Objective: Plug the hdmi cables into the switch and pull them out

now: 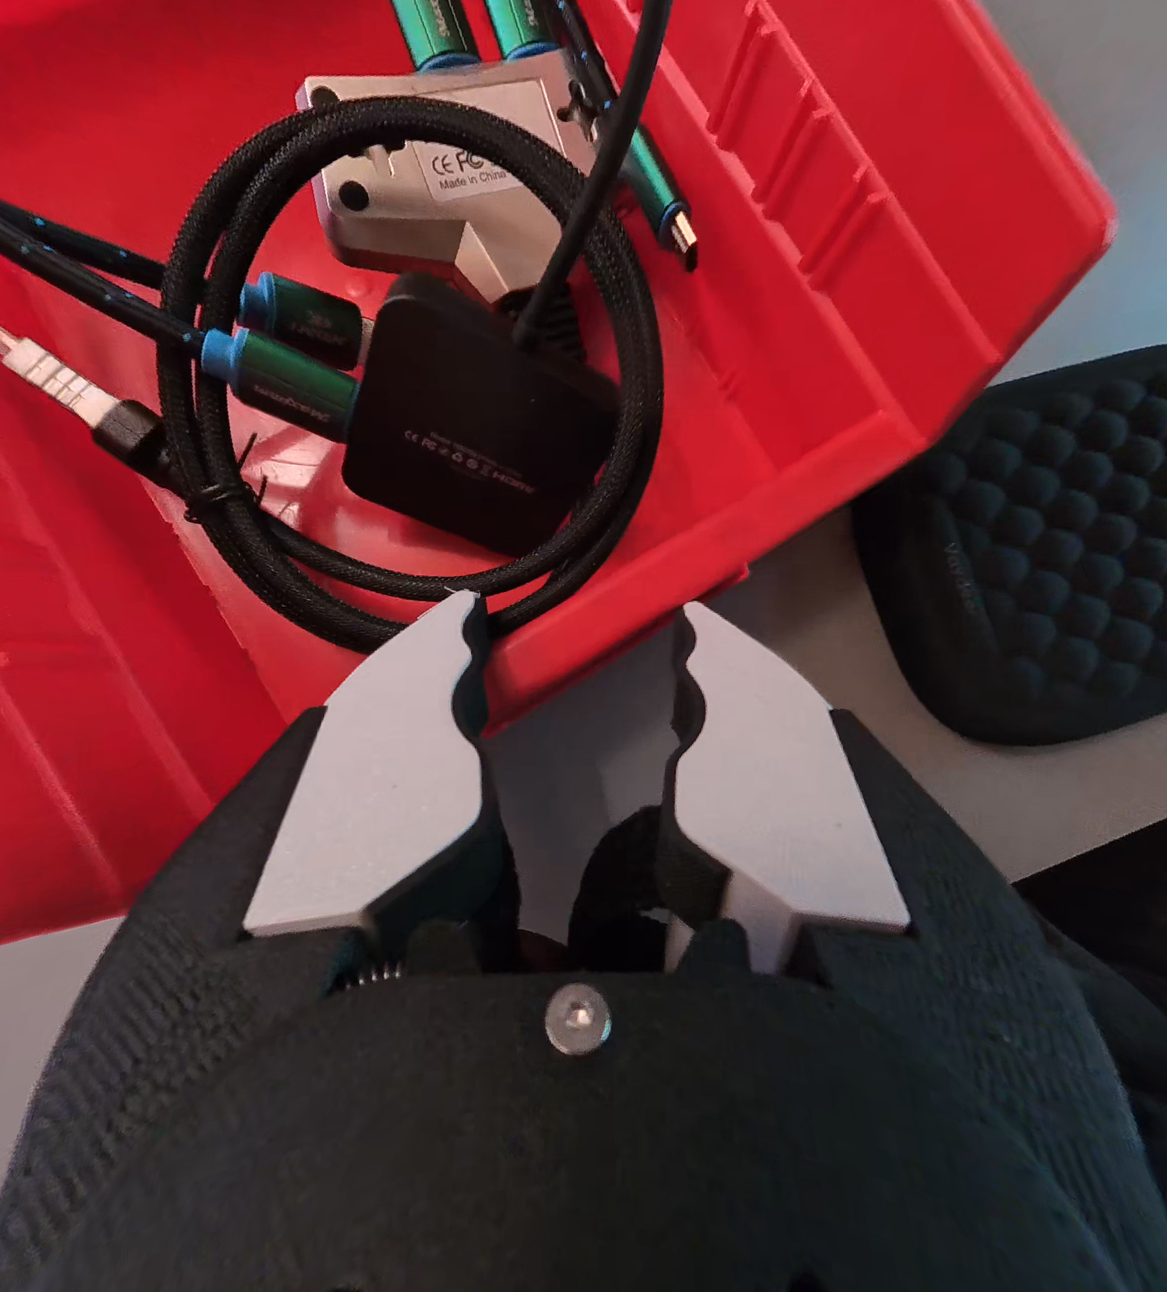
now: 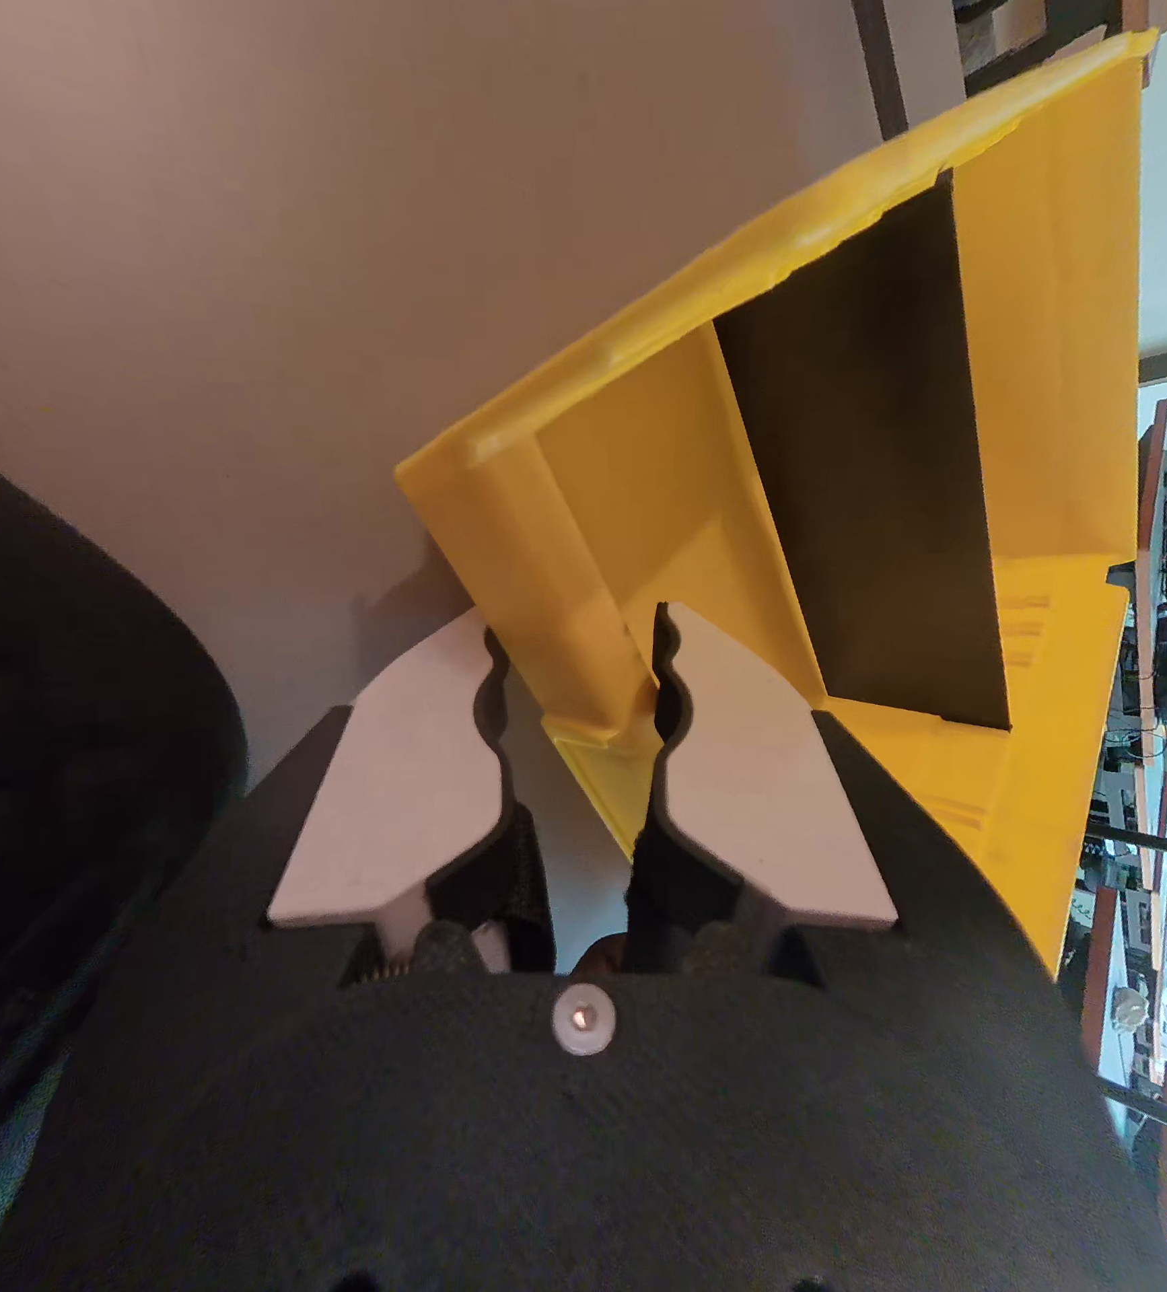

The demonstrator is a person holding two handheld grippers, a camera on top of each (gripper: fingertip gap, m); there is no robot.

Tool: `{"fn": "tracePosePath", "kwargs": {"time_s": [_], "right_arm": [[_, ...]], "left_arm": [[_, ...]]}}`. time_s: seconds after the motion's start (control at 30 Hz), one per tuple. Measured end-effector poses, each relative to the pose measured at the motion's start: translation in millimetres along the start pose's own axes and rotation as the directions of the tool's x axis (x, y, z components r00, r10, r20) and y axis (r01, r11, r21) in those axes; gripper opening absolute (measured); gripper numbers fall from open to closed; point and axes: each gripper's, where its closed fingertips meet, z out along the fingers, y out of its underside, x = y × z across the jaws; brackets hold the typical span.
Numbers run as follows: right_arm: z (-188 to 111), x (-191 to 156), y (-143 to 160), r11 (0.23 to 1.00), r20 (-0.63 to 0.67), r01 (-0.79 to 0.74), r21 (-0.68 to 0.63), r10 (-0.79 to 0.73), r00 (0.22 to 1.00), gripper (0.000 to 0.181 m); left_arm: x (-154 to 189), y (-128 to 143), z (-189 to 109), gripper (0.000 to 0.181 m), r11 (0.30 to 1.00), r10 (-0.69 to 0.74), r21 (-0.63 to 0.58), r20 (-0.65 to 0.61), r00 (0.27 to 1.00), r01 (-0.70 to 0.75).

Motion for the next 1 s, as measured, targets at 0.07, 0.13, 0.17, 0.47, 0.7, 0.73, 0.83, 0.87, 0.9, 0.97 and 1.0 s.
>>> {"fn": "tracePosePath", "kwargs": {"time_s": [0.07, 0.13, 0.17, 0.47, 0.7, 0.73, 0.83, 0.87, 0.9, 0.97, 1.0], "right_arm": [[-1.4, 0.1, 2.5, 1.000, 0.007, 0.013, 0.002, -0.013, 1.000, 0.040], [-2.8, 0.1, 5.2, 1.000, 0.014, 0.026, 0.001, -0.026, 1.000, 0.040], [-3.6, 0.1, 6.7, 0.999, 0.018, 0.035, -0.002, -0.035, 0.999, 0.040], [-14.0, 0.9, 27.8, 0.996, 0.053, 0.068, -0.063, -0.064, 0.997, 0.039], [-24.6, -1.3, 43.7, 0.991, 0.067, 0.071, -0.110, -0.064, 0.996, 0.038], [-26.4, -2.0, 46.1, 0.990, 0.074, 0.081, -0.113, -0.072, 0.995, 0.038], [-31.6, -3.7, 53.1, 0.987, 0.098, 0.113, -0.113, -0.102, 0.990, 0.037], [-33.6, -4.2, 56.2, 0.986, 0.108, 0.122, -0.117, -0.109, 0.988, 0.037], [-35.7, -5.0, 58.9, 0.984, 0.120, 0.131, -0.120, -0.116, 0.986, 0.037], [-39.5, -6.3, 64.7, 0.980, 0.143, 0.146, -0.135, -0.126, 0.982, 0.038], [-41.3, -6.9, 67.4, 0.978, 0.154, 0.149, -0.148, -0.126, 0.980, 0.038]], "left_arm": [[-5.9, 4.1, -4.4, 0.049, 1.000, -0.021, 0.008, 0.018, 1.000, 0.021], [-11.4, 7.4, -8.6, 0.049, 0.999, -0.038, 0.029, 0.023, 0.999, 0.037], [-13.8, 9.0, -10.5, 0.049, 0.998, -0.044, 0.039, 0.024, 0.999, 0.043], [-23.5, 17.6, -20.4, 0.048, 0.994, -0.045, 0.101, 0.021, 0.999, 0.042], [-26.7, 24.6, -27.1, 0.049, 0.991, -0.039, 0.128, 0.034, 0.999, 0.034], [-27.1, 25.7, -28.1, 0.048, 0.991, -0.035, 0.132, 0.038, 0.999, 0.030], [-28.2, 27.7, -30.1, 0.048, 0.989, -0.027, 0.147, 0.040, 0.999, 0.021], [-28.5, 28.0, -30.4, 0.048, 0.989, -0.024, 0.150, 0.041, 0.999, 0.018], [-28.6, 28.2, -30.6, 0.048, 0.988, -0.022, 0.151, 0.044, 0.999, 0.015], [-28.6, 28.5, -30.7, 0.049, 0.989, -0.021, 0.148, 0.048, 0.999, 0.014], [-28.6, 28.5, -30.7, 0.049, 0.989, -0.022, 0.146, 0.050, 0.998, 0.014]]}}
